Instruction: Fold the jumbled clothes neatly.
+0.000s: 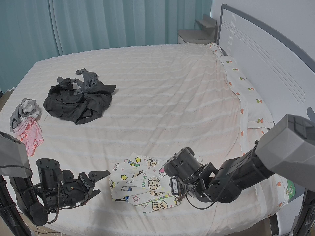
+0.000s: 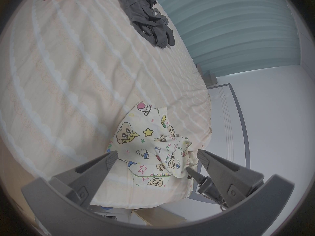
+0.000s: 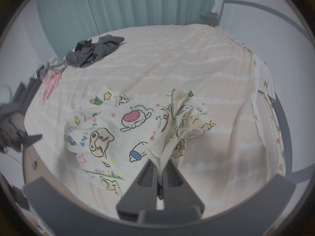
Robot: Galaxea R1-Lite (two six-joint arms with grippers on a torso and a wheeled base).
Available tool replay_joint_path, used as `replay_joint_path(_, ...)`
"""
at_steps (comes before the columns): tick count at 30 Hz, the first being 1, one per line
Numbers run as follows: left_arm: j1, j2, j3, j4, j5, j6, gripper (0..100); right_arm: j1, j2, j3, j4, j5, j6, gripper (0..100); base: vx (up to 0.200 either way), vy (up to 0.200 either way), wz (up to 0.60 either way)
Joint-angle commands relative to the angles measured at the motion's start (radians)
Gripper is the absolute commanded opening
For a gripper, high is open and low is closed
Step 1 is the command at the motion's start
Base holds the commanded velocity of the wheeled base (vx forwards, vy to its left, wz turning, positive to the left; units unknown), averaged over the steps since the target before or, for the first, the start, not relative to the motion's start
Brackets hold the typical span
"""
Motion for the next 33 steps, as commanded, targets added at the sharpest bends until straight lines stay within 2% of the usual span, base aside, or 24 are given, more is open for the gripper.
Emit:
replay_joint_path(1,-0.001,0.003,0.010,0.000,0.000,0.000,100,-0.038,-0.143,0.084,0.001,0.118,0.074,0,0.000,0.000,0.00)
replay_joint_path(5,-0.001,0.003,0.010,0.000,0.000,0.000,100,-0.089,-0.175,0.160,-0.016,0.228,0.133,0,0.000,0.000,0.00)
replay_joint_path(7,-0.001,0.003,0.010,0.000,0.002,0.000,100,-0.126,-0.174,0.222,-0.075,0.305,0.142,0,0.000,0.000,0.00)
replay_joint_path(8,-0.001,0.003,0.010,0.000,0.000,0.000,100,-0.132,-0.174,0.236,-0.090,0.320,0.142,0,0.000,0.000,0.00)
replay_joint_path(9,-0.001,0.003,0.010,0.000,0.002,0.000,100,-0.150,-0.164,0.284,-0.160,0.363,0.142,0,0.000,0.000,0.00)
replay_joint_path(13,-0.001,0.003,0.010,0.000,0.002,0.000,100,-0.195,-0.114,0.337,-0.317,0.423,0.143,0,0.000,0.000,0.00)
replay_joint_path(16,-0.001,0.003,0.010,0.000,0.000,0.000,100,-0.207,-0.076,0.367,-0.358,0.432,0.133,0,0.000,0.000,0.00)
replay_joint_path(33,-0.002,0.006,0.010,0.000,0.002,0.000,100,-0.222,-0.039,0.434,-0.360,0.437,0.120,0,0.000,0.000,0.00)
